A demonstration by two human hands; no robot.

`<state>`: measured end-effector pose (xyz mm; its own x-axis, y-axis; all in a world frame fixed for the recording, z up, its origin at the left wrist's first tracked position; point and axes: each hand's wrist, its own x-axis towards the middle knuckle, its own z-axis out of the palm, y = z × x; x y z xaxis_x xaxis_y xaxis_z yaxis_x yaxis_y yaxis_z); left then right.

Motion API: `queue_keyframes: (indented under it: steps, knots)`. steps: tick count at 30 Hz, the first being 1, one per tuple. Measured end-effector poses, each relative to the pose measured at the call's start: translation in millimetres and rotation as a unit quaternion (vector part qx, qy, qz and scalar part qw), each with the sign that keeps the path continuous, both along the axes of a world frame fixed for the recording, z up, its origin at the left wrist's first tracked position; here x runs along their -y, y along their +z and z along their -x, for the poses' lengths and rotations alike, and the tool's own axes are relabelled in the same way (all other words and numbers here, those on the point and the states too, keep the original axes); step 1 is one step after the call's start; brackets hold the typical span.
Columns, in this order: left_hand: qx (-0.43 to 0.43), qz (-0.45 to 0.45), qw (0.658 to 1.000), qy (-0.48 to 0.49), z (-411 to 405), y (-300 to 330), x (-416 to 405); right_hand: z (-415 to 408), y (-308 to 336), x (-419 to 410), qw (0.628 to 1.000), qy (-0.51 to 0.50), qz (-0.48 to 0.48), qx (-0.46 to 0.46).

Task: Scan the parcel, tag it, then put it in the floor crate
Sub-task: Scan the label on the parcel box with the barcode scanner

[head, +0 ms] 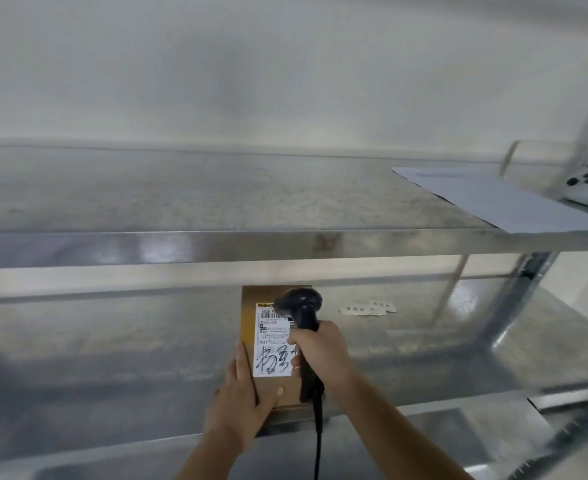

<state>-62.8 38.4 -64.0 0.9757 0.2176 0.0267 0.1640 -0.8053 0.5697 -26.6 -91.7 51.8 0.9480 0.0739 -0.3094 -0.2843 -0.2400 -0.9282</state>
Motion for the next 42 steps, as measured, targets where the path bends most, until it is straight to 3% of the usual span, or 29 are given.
queue_keyframes:
  steps: [9, 22, 42]
  knots:
    - [0.003, -0.042, 0.999, 0.008, 24, -14, 8, 39, -20, -22, 0.997, -0.029, 0.036, 0.056]
    - [-0.002, -0.020, 0.999, 0.027, 21, -17, 11, 45, -23, -22, 0.992, -0.020, 0.110, 0.061]
    - [-0.005, -0.052, 0.998, 0.017, 26, -9, 12, 46, -18, -18, 0.993, -0.022, 0.086, 0.078]
